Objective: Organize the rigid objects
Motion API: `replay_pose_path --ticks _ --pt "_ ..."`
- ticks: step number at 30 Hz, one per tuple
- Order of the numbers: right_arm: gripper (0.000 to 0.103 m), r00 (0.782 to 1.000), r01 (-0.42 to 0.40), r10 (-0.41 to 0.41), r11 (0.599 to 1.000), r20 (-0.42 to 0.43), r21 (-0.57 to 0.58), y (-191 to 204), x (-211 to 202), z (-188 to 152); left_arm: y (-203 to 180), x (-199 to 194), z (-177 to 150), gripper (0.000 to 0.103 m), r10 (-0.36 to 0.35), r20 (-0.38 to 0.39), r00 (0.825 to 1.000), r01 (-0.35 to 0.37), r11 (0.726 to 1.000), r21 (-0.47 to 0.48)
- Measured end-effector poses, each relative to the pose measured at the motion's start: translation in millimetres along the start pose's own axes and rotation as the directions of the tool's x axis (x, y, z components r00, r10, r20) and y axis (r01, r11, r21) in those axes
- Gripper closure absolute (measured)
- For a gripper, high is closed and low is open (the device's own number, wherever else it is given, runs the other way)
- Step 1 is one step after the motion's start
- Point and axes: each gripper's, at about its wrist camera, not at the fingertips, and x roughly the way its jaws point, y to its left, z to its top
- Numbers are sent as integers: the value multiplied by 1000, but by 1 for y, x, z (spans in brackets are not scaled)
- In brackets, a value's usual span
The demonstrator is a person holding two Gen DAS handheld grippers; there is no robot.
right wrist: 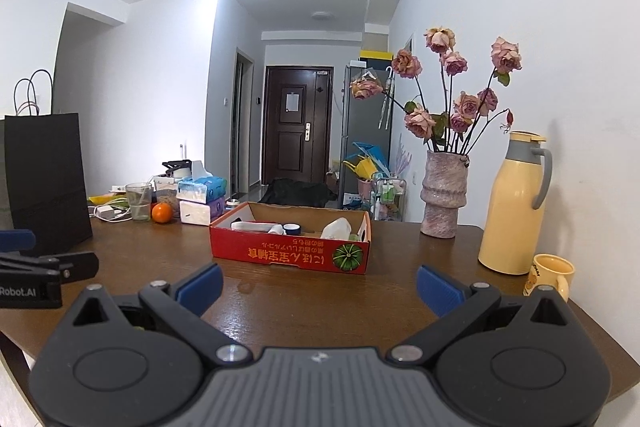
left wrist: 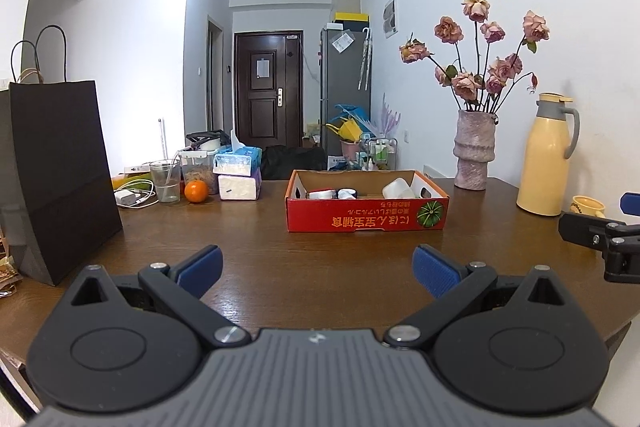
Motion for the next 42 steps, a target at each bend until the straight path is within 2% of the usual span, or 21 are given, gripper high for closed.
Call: replay_pose_path --ticks 12,42 --pt "0 1000 2 -2 1000 19 -2 2 -21 -4 -1 -17 -3 0 -1 20 1000 1 1000 4" --pt "0 1000 5 -5 1000 -4 -8 4 -11 -1 1 -12 -4 0 -7 4 1000 7 1000 6"
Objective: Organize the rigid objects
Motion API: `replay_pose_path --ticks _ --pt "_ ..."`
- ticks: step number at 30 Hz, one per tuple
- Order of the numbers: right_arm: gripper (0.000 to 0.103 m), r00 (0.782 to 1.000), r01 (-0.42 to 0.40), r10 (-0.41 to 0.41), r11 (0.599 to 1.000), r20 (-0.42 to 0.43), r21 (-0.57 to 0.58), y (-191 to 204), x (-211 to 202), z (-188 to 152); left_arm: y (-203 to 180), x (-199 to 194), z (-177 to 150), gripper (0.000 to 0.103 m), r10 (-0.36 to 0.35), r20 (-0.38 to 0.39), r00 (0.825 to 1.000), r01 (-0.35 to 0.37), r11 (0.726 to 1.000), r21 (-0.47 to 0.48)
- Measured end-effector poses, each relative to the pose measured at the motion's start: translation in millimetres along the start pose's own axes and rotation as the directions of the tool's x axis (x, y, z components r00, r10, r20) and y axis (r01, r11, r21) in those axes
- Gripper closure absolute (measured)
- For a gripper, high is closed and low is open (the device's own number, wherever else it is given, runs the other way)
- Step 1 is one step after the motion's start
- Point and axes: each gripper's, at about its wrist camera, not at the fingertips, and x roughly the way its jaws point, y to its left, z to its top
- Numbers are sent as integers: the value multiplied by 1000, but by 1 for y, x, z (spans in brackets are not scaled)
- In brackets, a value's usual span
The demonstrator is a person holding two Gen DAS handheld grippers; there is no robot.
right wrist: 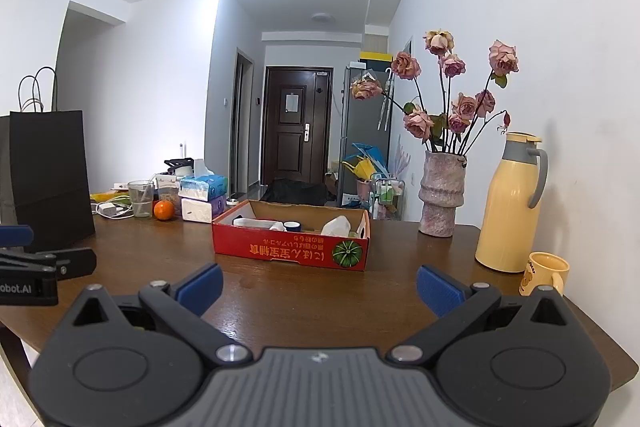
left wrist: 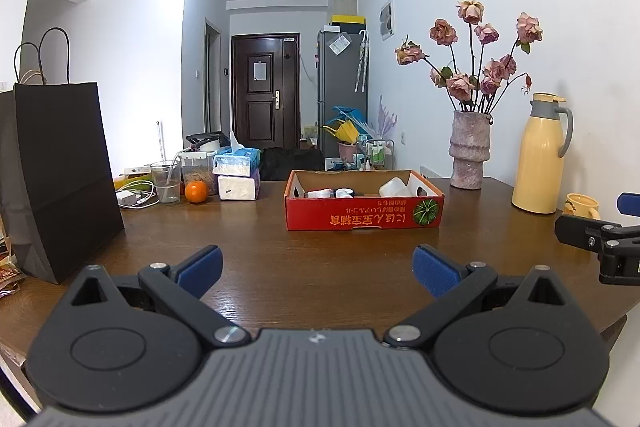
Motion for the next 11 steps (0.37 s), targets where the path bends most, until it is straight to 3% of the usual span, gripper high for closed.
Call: replay_pose_path --ticks 11 --pt "0 1000 0 0 1000 -19 0 -1 9 -4 -1 11 -2 0 -22 -18 1000 22 1000 0"
